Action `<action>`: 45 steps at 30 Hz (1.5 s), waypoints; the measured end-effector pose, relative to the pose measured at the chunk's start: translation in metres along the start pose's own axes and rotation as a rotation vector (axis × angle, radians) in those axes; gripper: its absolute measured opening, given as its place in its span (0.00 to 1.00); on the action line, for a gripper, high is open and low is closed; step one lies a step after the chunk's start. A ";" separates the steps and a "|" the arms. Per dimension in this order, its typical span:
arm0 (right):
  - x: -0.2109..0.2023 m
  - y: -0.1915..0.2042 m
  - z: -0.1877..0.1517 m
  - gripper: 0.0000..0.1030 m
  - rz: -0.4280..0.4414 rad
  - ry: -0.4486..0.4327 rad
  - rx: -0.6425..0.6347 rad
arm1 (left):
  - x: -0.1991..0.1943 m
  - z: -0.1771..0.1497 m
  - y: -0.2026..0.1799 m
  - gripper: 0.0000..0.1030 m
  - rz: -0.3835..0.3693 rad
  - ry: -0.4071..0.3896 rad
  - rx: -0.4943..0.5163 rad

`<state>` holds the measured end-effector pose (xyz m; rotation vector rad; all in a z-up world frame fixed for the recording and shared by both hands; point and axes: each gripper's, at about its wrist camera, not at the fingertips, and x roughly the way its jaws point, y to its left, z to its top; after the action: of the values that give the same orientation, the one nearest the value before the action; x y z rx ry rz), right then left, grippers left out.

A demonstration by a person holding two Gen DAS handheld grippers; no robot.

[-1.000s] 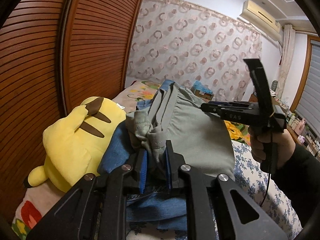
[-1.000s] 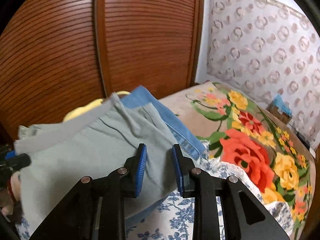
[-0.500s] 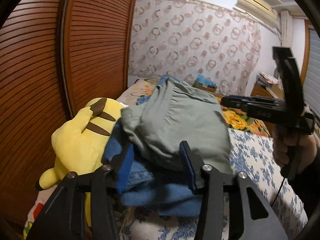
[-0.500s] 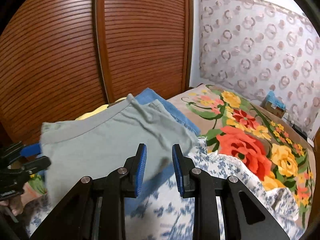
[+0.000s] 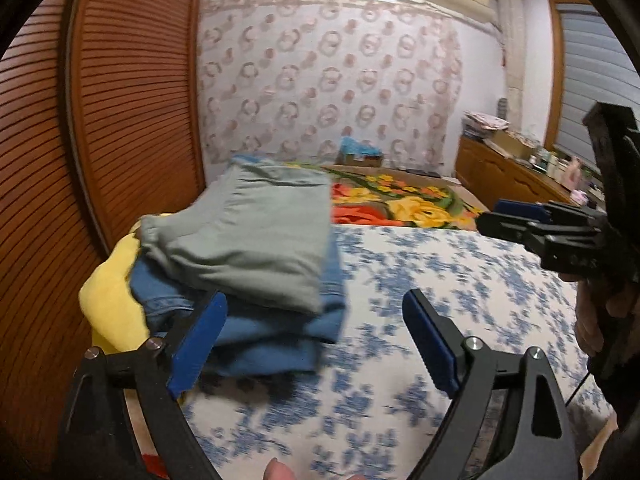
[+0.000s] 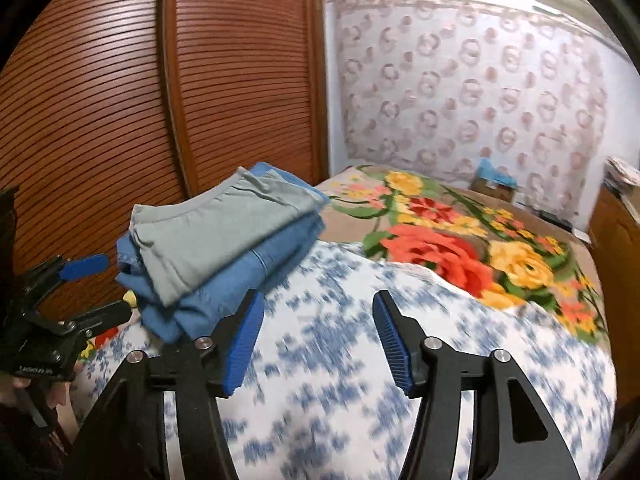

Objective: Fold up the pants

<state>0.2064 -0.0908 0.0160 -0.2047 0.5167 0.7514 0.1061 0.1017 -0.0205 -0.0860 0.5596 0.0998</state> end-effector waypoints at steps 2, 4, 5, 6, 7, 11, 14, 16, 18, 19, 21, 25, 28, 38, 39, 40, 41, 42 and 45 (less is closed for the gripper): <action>-0.026 0.003 -0.012 0.61 -0.040 -0.017 0.018 | -0.005 0.001 -0.014 0.87 -0.028 -0.005 0.017; -0.049 0.005 -0.022 0.62 -0.078 -0.036 0.041 | -0.009 0.001 -0.024 0.87 -0.053 -0.017 0.017; -0.061 0.004 -0.028 0.63 -0.096 -0.045 0.057 | -0.011 0.002 -0.029 0.87 -0.062 -0.022 0.015; -0.073 0.004 -0.034 0.63 -0.113 -0.054 0.073 | -0.013 0.003 -0.035 0.87 -0.067 -0.025 0.015; -0.083 0.004 -0.039 0.63 -0.131 -0.062 0.085 | -0.014 0.003 -0.040 0.87 -0.069 -0.021 0.019; -0.123 0.005 -0.059 0.68 -0.194 -0.088 0.122 | -0.021 0.001 -0.060 0.87 -0.090 -0.017 0.053; -0.142 0.010 -0.066 0.71 -0.236 -0.104 0.147 | -0.027 0.002 -0.071 0.87 -0.099 -0.024 0.069; -0.152 0.016 -0.071 0.72 -0.268 -0.112 0.162 | -0.031 0.003 -0.077 0.87 -0.106 -0.025 0.072; -0.160 0.017 -0.075 0.72 -0.292 -0.120 0.182 | -0.035 0.004 -0.083 0.87 -0.122 -0.029 0.075; -0.165 0.019 -0.077 0.72 -0.303 -0.127 0.193 | -0.038 0.004 -0.086 0.87 -0.125 -0.034 0.076; -0.174 0.022 -0.081 0.72 -0.327 -0.139 0.208 | -0.043 0.005 -0.089 0.87 -0.121 -0.047 0.078; -0.178 0.037 -0.081 0.72 -0.357 -0.155 0.222 | -0.050 0.006 -0.097 0.87 -0.115 -0.061 0.089; -0.176 0.046 -0.080 0.72 -0.374 -0.157 0.223 | -0.055 0.007 -0.101 0.87 -0.116 -0.066 0.092; -0.173 0.052 -0.082 0.72 -0.387 -0.165 0.223 | -0.062 0.006 -0.104 0.87 -0.111 -0.086 0.095; -0.172 0.050 -0.083 0.72 -0.388 -0.165 0.224 | -0.062 0.007 -0.104 0.87 -0.112 -0.085 0.094; -0.173 0.050 -0.083 0.72 -0.388 -0.165 0.223 | -0.062 0.006 -0.104 0.87 -0.111 -0.085 0.095; -0.172 0.052 -0.083 0.72 -0.389 -0.166 0.222 | -0.063 0.007 -0.104 0.87 -0.110 -0.086 0.094; -0.171 0.048 -0.082 0.72 -0.386 -0.167 0.224 | -0.063 0.007 -0.104 0.87 -0.110 -0.085 0.094; -0.174 0.042 -0.084 0.72 -0.384 -0.170 0.224 | -0.063 0.007 -0.104 0.87 -0.110 -0.086 0.094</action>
<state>0.0391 -0.1941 0.0341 -0.0276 0.3809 0.3285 0.0689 -0.0048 0.0242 -0.0205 0.4722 -0.0297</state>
